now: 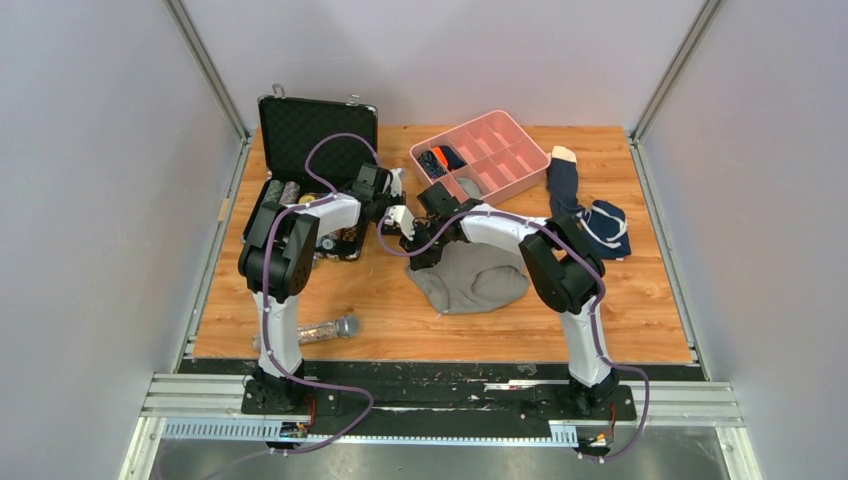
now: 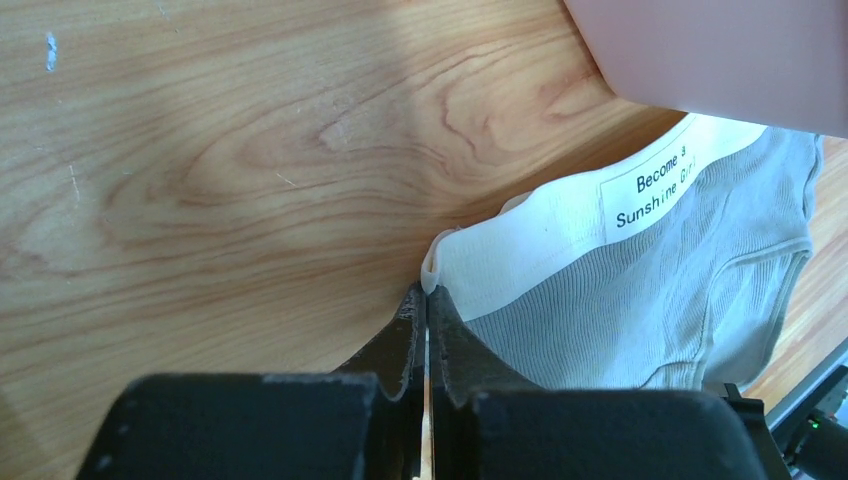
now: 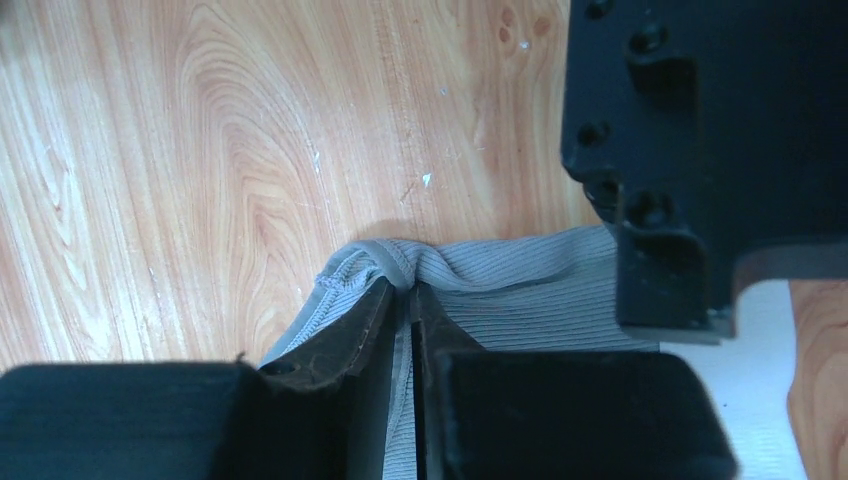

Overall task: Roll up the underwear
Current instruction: Fold the underwear at the center of the board.

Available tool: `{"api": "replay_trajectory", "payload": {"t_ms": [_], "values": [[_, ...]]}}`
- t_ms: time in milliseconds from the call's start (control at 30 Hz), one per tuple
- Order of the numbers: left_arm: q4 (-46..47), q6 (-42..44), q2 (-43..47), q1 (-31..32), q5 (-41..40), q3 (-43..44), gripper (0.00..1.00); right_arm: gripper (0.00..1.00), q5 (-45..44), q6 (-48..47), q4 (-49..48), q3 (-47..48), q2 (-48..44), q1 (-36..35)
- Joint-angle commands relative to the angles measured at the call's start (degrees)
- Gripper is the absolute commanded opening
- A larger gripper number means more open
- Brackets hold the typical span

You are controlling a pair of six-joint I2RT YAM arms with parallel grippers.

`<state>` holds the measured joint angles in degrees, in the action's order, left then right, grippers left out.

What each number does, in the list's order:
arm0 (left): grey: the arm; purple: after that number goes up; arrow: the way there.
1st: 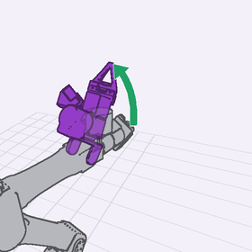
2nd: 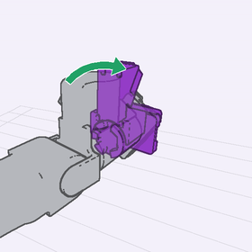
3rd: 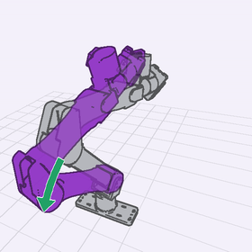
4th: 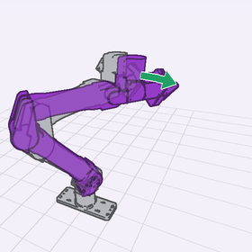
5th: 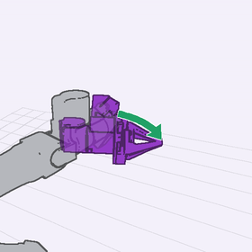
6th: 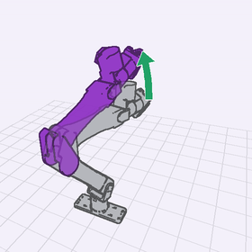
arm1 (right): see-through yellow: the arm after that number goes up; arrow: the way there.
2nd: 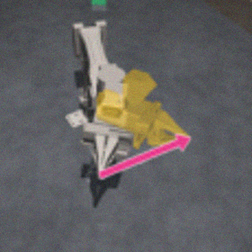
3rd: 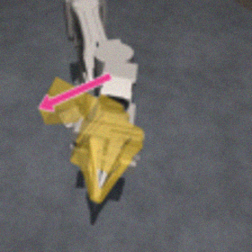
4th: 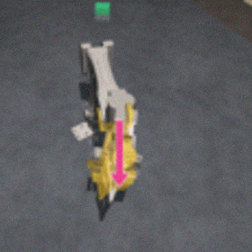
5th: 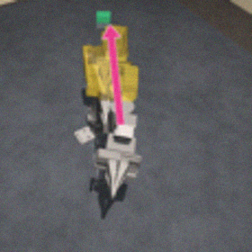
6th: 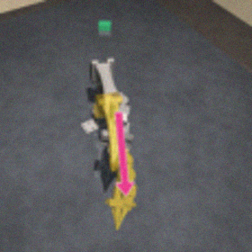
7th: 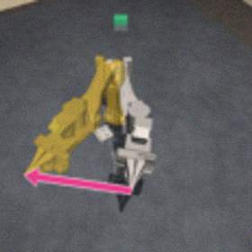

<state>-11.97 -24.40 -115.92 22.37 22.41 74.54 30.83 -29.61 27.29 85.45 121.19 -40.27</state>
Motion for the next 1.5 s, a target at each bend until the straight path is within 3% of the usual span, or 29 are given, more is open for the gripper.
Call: {"api": "replay_trajectory", "payload": {"t_ms": [0,133,300,400,867,1067,1467], "values": [[1.0,-1.3,-1.0,0.0,-0.8,1.9,0.0,0.13,-1.4,-2.8,-0.6,-2.8,2.0,-0.9],[0.8,-1.5,-0.9,-0.1,-1.6,2.0,0.0,0.29,-2.3,-4.3,1.2,-2.8,-1.2,-0.7],[0.6,-2.1,-0.7,0.0,-1.4,1.8,0.0,0.39,2.7,-6.8,2.1,-4.1,-10.2,-0.2],[1.2,-2.6,-0.7,0.0,-1.5,1.4,0.0,0.45,3.2,-6.7,1.1,-4.4,-11.1,-0.8],[1.1,-3.6,-0.5,-0.1,-2.3,1.6,0.0,0.4,0.8,-10.8,-7.0,-5.0,-7.2,-2.1],[1.1,-4.0,-0.8,-0.1,-2.4,2.0,0.0,0.34,0.8,-10.2,-7.2,-5.3,-6.0,-2.8],[0.8,-4.2,-1.1,-0.1,-2.3,2.3,0.0,0.34,0.6,-10.5,-6.8,-7.0,-4.5,-3.0]]}}
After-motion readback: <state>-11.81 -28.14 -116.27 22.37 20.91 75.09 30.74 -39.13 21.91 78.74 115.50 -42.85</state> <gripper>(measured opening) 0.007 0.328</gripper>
